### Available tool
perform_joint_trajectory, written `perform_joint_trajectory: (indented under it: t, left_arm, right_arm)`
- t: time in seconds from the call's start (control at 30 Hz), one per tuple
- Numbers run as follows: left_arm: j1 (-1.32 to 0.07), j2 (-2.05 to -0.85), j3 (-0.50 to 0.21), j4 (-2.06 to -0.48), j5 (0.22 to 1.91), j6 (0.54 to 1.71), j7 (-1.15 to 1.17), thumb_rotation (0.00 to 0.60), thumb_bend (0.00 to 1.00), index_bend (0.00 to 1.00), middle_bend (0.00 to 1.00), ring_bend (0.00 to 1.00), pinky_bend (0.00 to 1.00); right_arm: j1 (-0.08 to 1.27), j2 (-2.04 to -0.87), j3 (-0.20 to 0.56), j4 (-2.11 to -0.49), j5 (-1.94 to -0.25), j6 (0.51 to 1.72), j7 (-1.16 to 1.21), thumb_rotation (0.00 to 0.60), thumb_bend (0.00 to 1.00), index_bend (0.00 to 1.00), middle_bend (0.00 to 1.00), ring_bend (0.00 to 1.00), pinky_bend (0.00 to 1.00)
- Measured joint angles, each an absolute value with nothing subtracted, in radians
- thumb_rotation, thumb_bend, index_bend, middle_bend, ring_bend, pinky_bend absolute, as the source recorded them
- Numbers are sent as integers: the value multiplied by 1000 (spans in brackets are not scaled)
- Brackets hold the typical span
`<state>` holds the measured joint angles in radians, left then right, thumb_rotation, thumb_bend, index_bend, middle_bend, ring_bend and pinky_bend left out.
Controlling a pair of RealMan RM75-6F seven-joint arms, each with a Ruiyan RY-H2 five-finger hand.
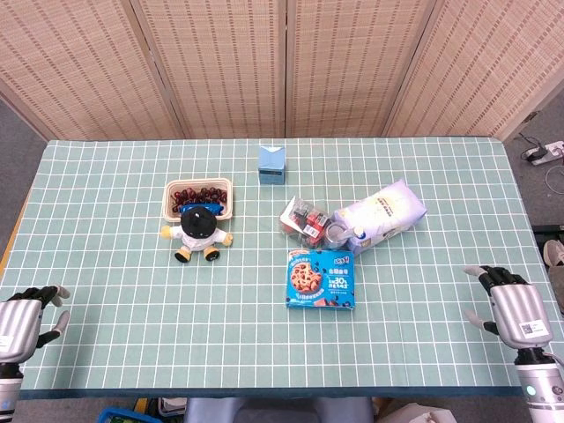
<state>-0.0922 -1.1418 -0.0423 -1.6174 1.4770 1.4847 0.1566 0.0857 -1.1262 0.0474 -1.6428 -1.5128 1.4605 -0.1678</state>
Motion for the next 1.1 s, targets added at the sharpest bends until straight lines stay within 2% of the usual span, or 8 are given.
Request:
perform_joint_trajectory:
  t: [0.43,0.5,0.6,0.7,0.83,0.97,1.1]
  left_arm:
    - [-96,-1144,-42,-1619,1475,1476,157,600,344,526,519,443,515]
    - [-97,-1144,-42,-1619,1472,1473,154,600,344,526,519,443,515]
    - [-97,-1141,-43,-1621,1471,1473,146,600,344,526,519,443,515]
    - [-96,-1135,-45,-1625,1472,1475,134,600,344,526,519,443,515]
    - [-94,-1126,-46,-1633,1478,1483,119,600,344,526,519,443,515]
    - [-94,-1115,-48,-1640,1480,1487,105,600,344,526,519,443,515]
    - [-94,-1107,-48,-1646,1481,1484,101,600,344,526,519,443,515]
  right_arm:
    - [104,-1132,47,-1626,-1515,1431,-125,600,13,295,351,296,450]
    - [110,-1140,52,-1609,-1521,1432,-106,600,29,285,374,328,509]
    - [118,-1163,62,-1586,-1535,1446,-91,600,93,228,460,482,680]
    - [128,-1188,73,-1580,-1546,1458,-88,600,267,169,626,681,830]
    - [147,-1216,87,-1590,-1548,1454,-114,600,585,106,840,895,980]
    - [171,-1235,103,-1627,-1536,1432,-186,600,735,97,945,993,1000]
    - [206,-1269,128,-1669,-1503,1401,-279,600,793,97,982,1000,1000]
